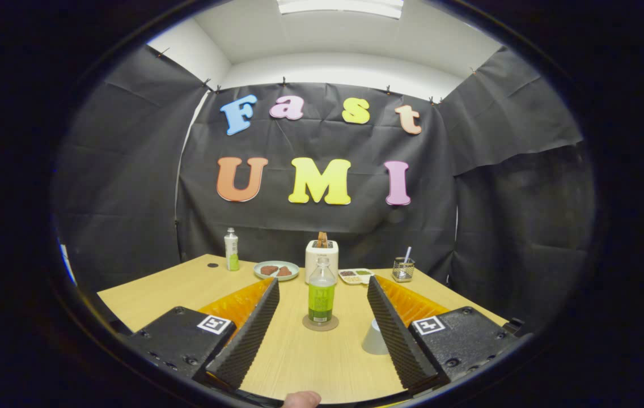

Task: Take the bottle from table, then pour the juice into the cup, finally place the bottle on the coaster

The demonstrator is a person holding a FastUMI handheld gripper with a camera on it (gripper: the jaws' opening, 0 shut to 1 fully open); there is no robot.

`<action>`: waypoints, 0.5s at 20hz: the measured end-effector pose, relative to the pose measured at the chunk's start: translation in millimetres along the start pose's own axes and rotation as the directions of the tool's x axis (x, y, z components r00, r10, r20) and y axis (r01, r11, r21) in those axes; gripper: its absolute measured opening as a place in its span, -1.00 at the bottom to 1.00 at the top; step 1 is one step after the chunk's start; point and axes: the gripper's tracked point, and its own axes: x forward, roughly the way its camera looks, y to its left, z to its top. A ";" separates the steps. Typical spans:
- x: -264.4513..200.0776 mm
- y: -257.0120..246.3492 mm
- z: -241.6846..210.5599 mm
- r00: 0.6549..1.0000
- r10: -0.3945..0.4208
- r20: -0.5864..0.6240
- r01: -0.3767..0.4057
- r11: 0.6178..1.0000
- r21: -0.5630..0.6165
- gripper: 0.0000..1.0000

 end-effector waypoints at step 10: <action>1.1 -2.5 1.8 1.000 -0.004 0.004 0.004 1.000 0.003 1.00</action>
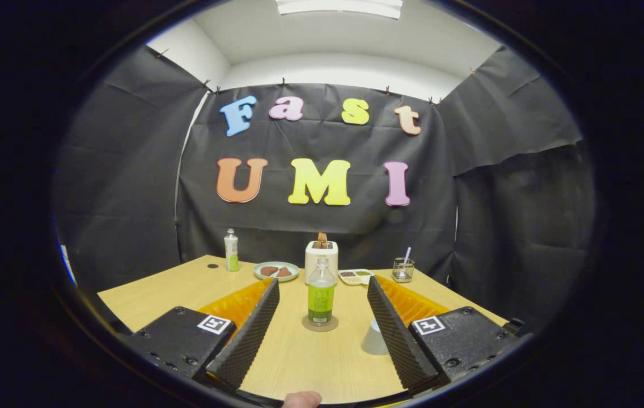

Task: Take the bottle from table, then pour the juice into the cup, finally place the bottle on the coaster

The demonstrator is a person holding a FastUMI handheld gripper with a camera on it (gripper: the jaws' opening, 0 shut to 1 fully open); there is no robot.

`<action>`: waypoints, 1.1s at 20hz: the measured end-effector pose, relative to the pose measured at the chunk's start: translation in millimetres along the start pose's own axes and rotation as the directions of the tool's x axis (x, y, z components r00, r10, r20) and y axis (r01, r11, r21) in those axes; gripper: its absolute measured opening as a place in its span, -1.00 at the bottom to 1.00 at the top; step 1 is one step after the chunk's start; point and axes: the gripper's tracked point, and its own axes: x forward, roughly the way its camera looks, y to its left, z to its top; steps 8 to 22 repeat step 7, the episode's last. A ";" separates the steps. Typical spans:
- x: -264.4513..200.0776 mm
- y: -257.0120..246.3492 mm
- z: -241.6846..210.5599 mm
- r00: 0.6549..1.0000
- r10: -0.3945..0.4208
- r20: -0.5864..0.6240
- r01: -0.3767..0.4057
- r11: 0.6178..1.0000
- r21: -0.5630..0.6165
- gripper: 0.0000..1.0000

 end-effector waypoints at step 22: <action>-2.4 1.4 2.2 1.000 0.001 0.010 -0.001 1.000 0.000 1.00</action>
